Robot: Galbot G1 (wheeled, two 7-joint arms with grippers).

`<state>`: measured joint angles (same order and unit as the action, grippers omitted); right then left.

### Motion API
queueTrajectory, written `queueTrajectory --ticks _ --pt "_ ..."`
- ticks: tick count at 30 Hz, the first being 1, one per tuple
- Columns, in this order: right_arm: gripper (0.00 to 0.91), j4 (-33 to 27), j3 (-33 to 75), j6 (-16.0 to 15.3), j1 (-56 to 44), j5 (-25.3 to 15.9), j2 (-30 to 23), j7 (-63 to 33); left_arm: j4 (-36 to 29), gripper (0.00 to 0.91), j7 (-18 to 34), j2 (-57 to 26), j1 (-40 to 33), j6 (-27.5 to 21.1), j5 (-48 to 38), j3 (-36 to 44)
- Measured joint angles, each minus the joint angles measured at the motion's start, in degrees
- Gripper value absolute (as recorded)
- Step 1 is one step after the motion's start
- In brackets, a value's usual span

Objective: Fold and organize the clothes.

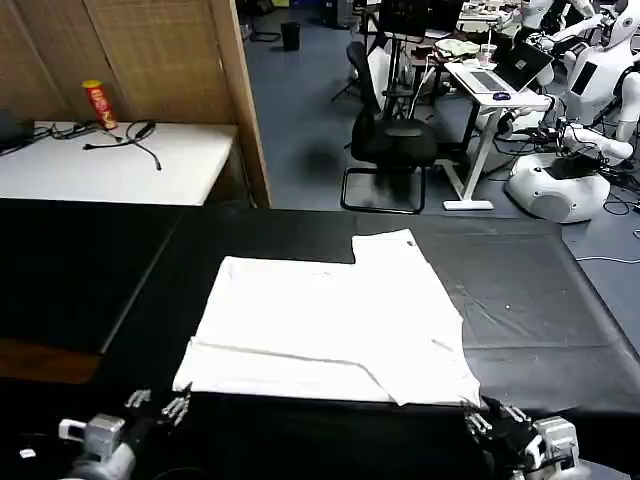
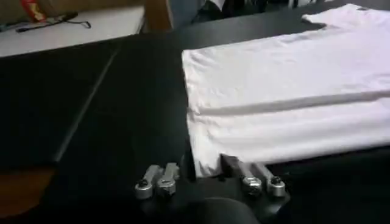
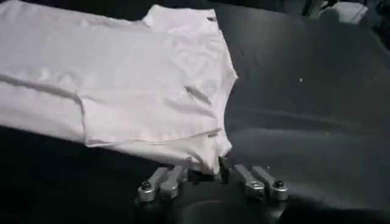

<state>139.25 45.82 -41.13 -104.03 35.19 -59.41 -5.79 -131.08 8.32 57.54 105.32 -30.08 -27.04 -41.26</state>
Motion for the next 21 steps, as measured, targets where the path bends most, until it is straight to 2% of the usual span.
queueTrajectory --ticks 3,9,21 --pt "0.878 -3.2 -1.4 3.2 6.2 0.1 1.0 -0.1 0.0 0.878 1.2 -0.4 -2.8 1.8 -5.0 -0.5" --pt "0.878 -14.4 -7.3 4.6 23.6 0.1 2.7 -1.2 5.3 0.878 0.5 -1.5 -16.2 3.1 -11.3 2.4" --pt "0.878 -39.6 -24.9 4.9 52.6 -0.6 -0.8 -3.2 26.7 0.878 -1.0 -2.6 -44.8 -2.0 -16.0 15.9"
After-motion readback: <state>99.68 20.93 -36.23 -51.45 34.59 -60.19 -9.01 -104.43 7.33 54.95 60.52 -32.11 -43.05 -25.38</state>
